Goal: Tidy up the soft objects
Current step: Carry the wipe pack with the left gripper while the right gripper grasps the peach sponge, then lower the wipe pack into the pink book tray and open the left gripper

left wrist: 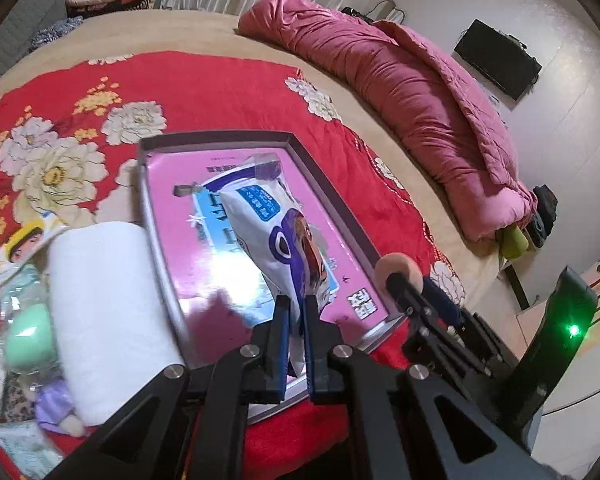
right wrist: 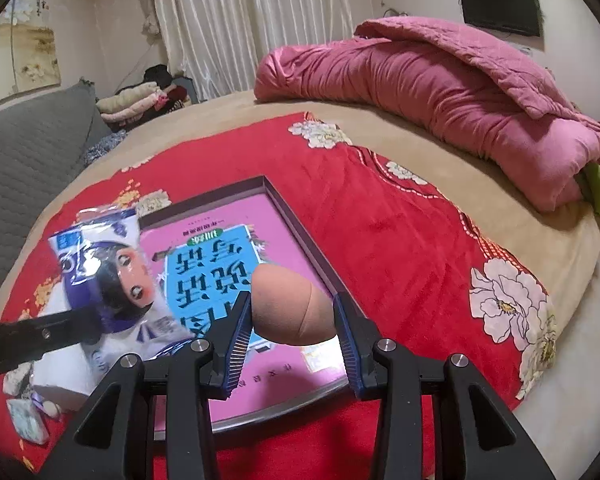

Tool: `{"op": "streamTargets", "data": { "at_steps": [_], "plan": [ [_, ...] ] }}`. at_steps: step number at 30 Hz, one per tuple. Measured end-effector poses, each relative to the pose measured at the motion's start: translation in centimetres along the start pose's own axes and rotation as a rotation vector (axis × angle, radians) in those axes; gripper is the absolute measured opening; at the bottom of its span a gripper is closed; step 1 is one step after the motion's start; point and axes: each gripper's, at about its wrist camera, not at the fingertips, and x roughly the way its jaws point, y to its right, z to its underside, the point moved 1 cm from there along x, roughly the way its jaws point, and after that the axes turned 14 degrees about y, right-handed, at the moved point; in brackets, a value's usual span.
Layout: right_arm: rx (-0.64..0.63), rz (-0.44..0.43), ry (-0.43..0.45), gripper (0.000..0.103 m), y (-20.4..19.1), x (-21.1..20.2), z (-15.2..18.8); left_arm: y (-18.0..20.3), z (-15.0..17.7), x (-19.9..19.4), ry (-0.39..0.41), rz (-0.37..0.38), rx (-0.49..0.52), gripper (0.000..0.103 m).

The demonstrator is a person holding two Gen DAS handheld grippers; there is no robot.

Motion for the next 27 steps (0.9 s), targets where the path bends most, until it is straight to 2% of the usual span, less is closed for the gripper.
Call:
{"op": "streamTargets", "data": {
  "at_steps": [5, 12, 20, 27],
  "plan": [
    [0.017, -0.002, -0.026, 0.042, 0.9, 0.5, 0.3, 1.1, 1.0, 1.4, -0.022, -0.018, 0.031, 0.006],
    [-0.002, 0.017, -0.094, 0.042, 0.7, 1.9, 0.9, -0.3, 2.1, 3.0, -0.063, -0.071, 0.007, 0.006],
    [0.021, 0.031, -0.169, 0.042, 1.2, 3.5, 2.0, -0.7, 3.2, 3.3, -0.124, -0.056, -0.006, 0.007],
    [0.008, 0.096, -0.201, 0.044, 1.4, 4.1, 2.4, -0.8, 3.3, 3.4, -0.178, -0.060, -0.006, 0.007]
  ]
}}
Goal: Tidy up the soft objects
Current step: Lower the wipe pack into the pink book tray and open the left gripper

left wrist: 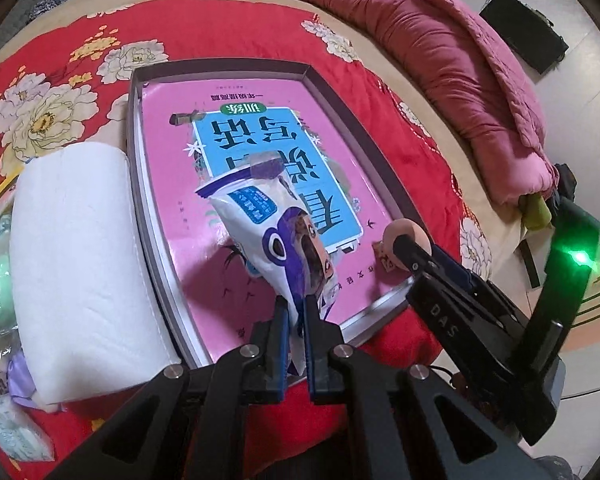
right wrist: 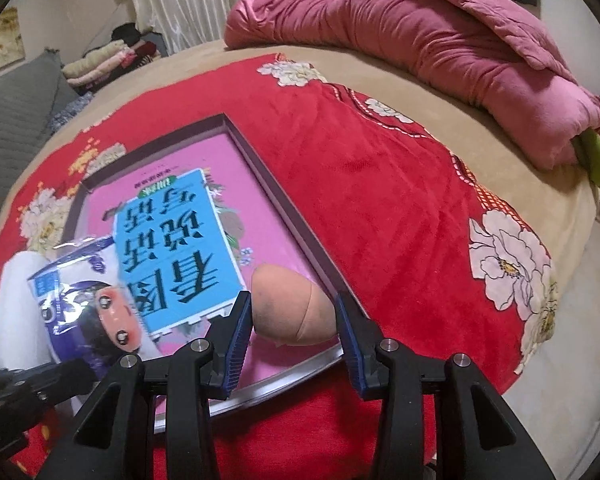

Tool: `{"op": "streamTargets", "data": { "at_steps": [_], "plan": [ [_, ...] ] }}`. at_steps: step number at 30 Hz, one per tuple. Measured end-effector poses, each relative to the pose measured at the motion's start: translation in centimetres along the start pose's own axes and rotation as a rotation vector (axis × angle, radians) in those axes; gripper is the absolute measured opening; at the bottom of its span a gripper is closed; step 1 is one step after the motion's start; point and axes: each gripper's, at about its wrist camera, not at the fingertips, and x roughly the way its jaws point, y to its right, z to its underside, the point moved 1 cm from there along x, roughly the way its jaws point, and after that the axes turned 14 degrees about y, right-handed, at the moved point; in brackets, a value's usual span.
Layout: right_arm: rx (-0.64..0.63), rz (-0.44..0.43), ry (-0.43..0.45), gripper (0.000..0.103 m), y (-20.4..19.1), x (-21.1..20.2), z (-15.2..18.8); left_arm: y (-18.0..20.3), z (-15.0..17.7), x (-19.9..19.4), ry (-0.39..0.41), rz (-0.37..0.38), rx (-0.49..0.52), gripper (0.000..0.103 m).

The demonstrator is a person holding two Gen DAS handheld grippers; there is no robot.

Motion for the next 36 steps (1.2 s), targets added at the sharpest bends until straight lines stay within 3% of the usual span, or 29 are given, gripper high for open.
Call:
{"op": "streamTargets", "data": {
  "at_steps": [9, 14, 23, 33, 36],
  "plan": [
    [-0.032, 0.029, -0.022, 0.045, -0.4, 0.5, 0.3, -0.2, 0.1, 0.2, -0.026, -0.004, -0.009, 0.007],
    [-0.010, 0.004, 0.022, 0.062, -0.2, -0.4, 0.0, -0.5, 0.1, 0.7, -0.030, -0.018, -0.012, 0.008],
    [-0.045, 0.008, 0.123, 0.063, -1.2, -2.4, -0.6, -0.4, 0.3, 1.1, -0.038, -0.051, 0.008, 0.008],
    [0.031, 0.021, 0.122, 0.071, 0.5, -2.4, -0.6, -0.7, 0.5, 1.0, -0.044, -0.053, -0.005, 0.012],
    [0.015, 0.023, 0.126, 0.071, 0.3, -2.3, -0.6, -0.6, 0.6, 1.0, -0.047, -0.058, 0.006, 0.017]
  ]
}}
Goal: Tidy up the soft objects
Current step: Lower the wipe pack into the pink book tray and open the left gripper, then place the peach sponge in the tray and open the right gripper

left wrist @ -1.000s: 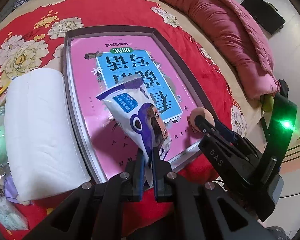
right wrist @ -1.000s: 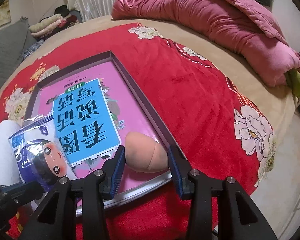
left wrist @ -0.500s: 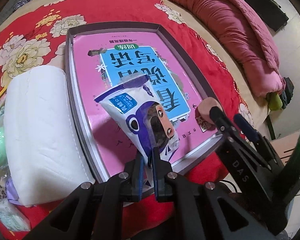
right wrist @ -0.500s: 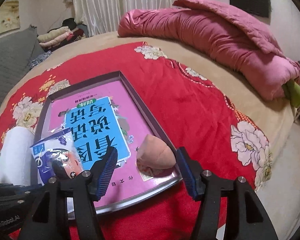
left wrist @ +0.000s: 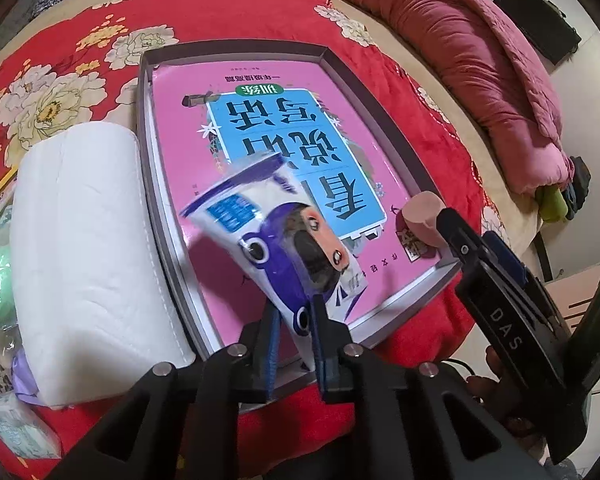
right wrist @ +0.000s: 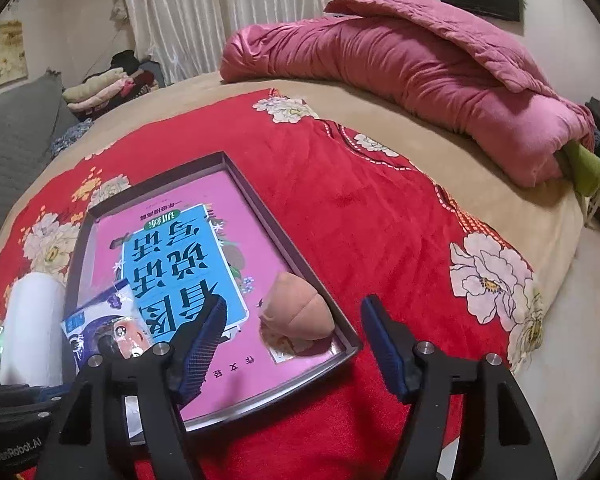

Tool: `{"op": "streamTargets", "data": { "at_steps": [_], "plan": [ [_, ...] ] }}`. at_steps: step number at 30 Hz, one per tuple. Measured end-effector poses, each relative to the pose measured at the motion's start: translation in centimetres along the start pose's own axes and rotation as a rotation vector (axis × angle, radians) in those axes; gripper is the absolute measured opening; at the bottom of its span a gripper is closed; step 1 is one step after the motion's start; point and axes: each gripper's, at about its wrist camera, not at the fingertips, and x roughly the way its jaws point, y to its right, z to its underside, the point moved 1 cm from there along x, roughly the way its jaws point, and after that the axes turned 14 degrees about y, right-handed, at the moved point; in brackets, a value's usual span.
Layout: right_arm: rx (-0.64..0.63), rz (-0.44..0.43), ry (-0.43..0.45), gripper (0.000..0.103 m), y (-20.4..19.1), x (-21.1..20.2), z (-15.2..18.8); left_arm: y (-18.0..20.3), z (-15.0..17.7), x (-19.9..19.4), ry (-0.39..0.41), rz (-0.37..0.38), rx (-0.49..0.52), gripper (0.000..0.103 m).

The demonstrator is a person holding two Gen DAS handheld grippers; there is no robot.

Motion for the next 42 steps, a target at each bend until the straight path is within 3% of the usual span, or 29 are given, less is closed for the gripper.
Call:
{"op": "streamTargets", "data": {
  "at_steps": [5, 11, 14, 16, 35, 38, 42],
  "plan": [
    [-0.023, -0.001, 0.005, 0.072, -0.4, 0.0, 0.1, 0.4, 0.1, -0.1, -0.002, 0.019, 0.007, 0.028],
    [-0.003, -0.001, -0.003, 0.072, -0.2, 0.0, 0.1, 0.6, 0.0, -0.8, 0.010, 0.034, -0.002, 0.033],
    [-0.007, -0.001, -0.005, 0.073, -0.2, 0.0, 0.1, 0.6, 0.0, -1.3, 0.016, 0.046, -0.008, 0.048],
    [-0.014, -0.001, -0.006, 0.073, -0.3, 0.0, 0.1, 0.7, 0.0, -1.7, 0.020, 0.058, -0.012, 0.051],
    [-0.043, -0.005, 0.005, 0.073, -0.9, -0.2, 0.2, -0.9, 0.7, -7.1, 0.135, 0.090, -0.059, 0.052],
    [-0.053, -0.004, 0.017, 0.073, -1.1, -0.4, 0.0, -1.3, 0.7, -7.6, 0.149, 0.083, -0.069, 0.058],
    [-0.070, -0.020, 0.066, 0.074, -1.5, -1.6, -0.2, -1.8, 0.8, -8.3, 0.168, 0.079, -0.080, 0.058]
  ]
}}
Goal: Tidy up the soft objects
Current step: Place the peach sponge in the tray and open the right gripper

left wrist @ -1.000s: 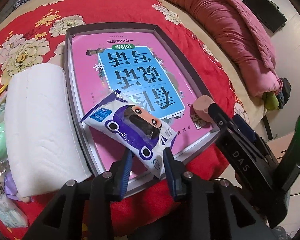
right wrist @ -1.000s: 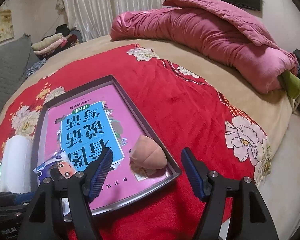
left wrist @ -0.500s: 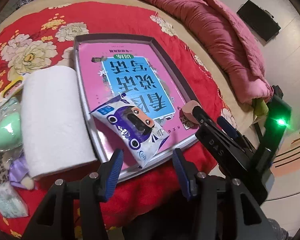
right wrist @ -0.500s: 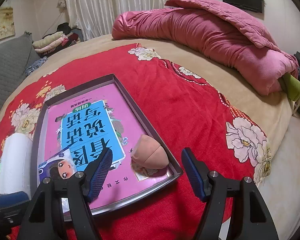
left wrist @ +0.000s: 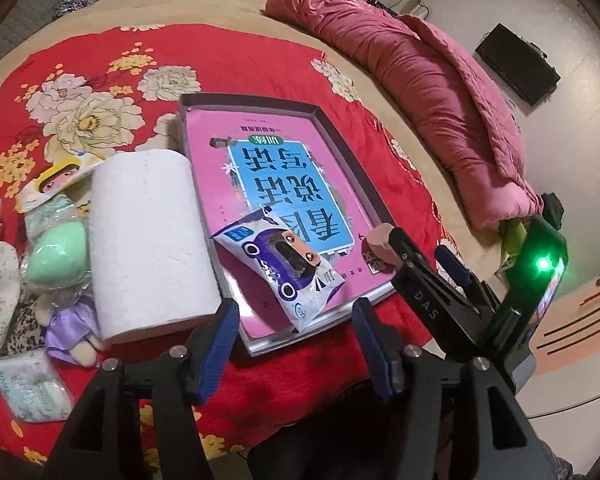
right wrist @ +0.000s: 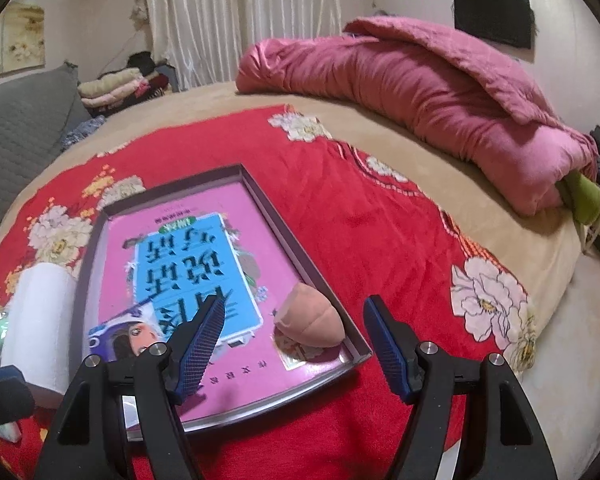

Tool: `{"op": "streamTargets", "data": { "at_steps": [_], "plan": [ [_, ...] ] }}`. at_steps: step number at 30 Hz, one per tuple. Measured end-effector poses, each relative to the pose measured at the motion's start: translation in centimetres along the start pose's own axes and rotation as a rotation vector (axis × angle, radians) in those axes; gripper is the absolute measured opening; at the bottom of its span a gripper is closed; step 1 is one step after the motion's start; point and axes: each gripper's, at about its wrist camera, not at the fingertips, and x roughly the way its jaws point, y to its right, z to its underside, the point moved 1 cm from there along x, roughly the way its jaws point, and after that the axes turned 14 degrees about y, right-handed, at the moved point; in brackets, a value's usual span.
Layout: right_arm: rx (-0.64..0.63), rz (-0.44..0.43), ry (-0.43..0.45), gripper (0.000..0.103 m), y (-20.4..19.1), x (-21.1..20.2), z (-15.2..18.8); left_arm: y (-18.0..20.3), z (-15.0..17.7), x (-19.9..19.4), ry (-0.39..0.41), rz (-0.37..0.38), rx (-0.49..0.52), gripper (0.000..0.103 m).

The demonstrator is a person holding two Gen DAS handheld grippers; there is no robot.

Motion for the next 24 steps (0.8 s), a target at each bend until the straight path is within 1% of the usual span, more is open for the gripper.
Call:
{"op": "streamTargets", "data": {
  "at_steps": [2, 8, 17, 19, 24],
  "plan": [
    [-0.008, -0.008, 0.027, 0.074, -0.2, -0.6, -0.2, -0.3, 0.0, -0.5, 0.012, 0.003, -0.008, 0.059],
    [-0.058, -0.016, 0.129, 0.075, -1.3, -2.9, -0.9, -1.8, 0.1, -2.0, 0.041, -0.026, -0.031, 0.059],
    [-0.109, -0.051, 0.147, 0.075, -3.0, -4.7, -0.8, -4.8, 0.6, -5.5, 0.099, -0.065, -0.060, 0.060],
    [-0.121, -0.064, 0.150, 0.075, -3.4, -5.2, -0.7, -5.6, 0.8, -6.3, 0.109, -0.083, -0.068, 0.060],
    [-0.148, -0.120, 0.128, 0.075, -5.2, -6.4, -0.3, -7.9, 1.5, -8.3, 0.126, -0.160, -0.075, 0.060]
  ]
}}
